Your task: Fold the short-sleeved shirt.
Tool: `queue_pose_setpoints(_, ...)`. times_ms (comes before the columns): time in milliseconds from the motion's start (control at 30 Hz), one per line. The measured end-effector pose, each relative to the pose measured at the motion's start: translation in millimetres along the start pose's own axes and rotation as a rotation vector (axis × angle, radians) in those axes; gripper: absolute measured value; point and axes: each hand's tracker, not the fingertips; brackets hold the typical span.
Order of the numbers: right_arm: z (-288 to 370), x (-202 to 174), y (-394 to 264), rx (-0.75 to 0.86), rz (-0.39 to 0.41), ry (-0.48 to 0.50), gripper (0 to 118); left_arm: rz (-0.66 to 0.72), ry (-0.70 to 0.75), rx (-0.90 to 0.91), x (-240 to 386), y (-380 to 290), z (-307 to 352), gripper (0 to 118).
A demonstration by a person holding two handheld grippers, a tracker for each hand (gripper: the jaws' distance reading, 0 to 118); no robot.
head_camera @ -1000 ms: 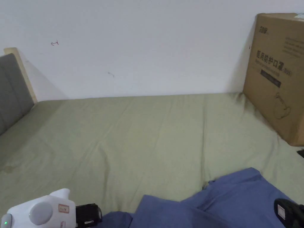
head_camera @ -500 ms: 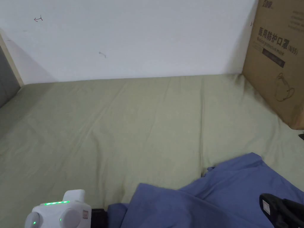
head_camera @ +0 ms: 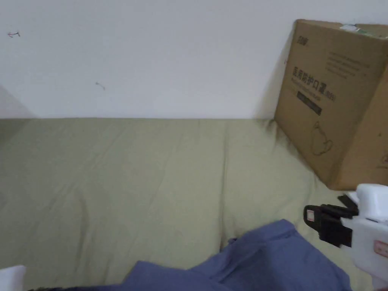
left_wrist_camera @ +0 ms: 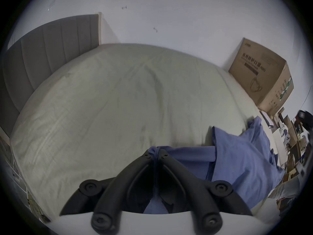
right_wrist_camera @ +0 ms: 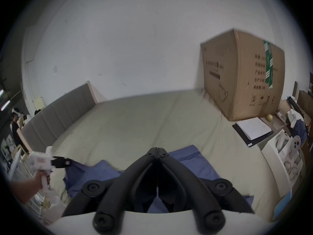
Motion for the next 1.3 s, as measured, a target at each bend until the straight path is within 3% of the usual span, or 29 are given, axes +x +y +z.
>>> queue_pose_setpoints(100,-74.7,43.6,31.1,-0.228,0.003,-0.026,5,0.017,-0.006,0.023,-0.3,1.5,10.1,3)
queue_pose_setpoints(133,-97.6,55.2,34.3,-0.303,0.006,-0.042,29,0.033,-0.012,0.030,-0.7,1.1,12.5,3)
queue_pose_setpoints(167,-117.9,63.9,34.6,-0.341,0.012,-0.119,57,0.054,-0.022,0.036,-1.5,-0.3,13.8,3)
queue_pose_setpoints(200,-135.9,71.4,33.4,-0.353,0.019,-0.178,96,0.068,-0.026,0.039,-2.1,-1.5,14.4,3)
queue_pose_setpoints(233,-156.8,81.4,28.4,-0.375,0.010,-0.213,118,0.081,-0.020,0.042,-3.0,-3.5,14.4,3)
queue_pose_setpoints(300,-184.7,97.7,24.1,-0.381,-0.034,-0.174,108,0.097,-0.017,0.043,-5.0,-10.2,13.1,3)
queue_pose_setpoints(400,-223.2,111.6,14.1,-0.496,-0.114,-0.206,107,0.101,-0.004,0.027,-5.7,-15.8,6.6,3)
queue_pose_setpoints(467,-247.5,116.4,8.6,-0.517,-0.120,-0.190,107,0.094,0.009,0.010,-4.7,-18.5,1.1,3)
queue_pose_setpoints(600,-285.5,109.6,-1.1,-0.594,-0.028,-0.215,106,0.099,0.017,-0.021,-5.9,-19.4,-10.5,3)
queue_pose_setpoints(733,-297.6,95.9,-0.6,-0.687,0.085,-0.223,89,0.101,0.021,-0.052,-6.2,-20.8,-18.8,3)
queue_pose_setpoints(800,-291.6,87.2,7.8,-0.710,0.087,-0.204,70,0.096,0.023,-0.066,-5.7,-21.9,-19.1,3)
queue_pose_setpoints(900,-277.0,72.6,14.8,-0.729,0.113,-0.119,2,0.082,0.025,-0.068,-1.8,-23.4,-15.6,3)
queue_pose_setpoints(1033,-243.0,61.8,17.7,-0.701,0.068,-0.072,2,0.099,0.015,-0.066,-1.0,-22.7,-1.4,3)
queue_pose_setpoints(1167,-178.0,64.5,41.4,-0.516,0.067,-0.106,2,0.109,0.002,-0.040,-4.8,-11.8,21.6,3)
queue_pose_setpoints(1300,-94.2,69.3,81.2,-0.357,0.009,-0.126,2,0.082,-0.035,0.038,1.6,22.1,58.4,3)
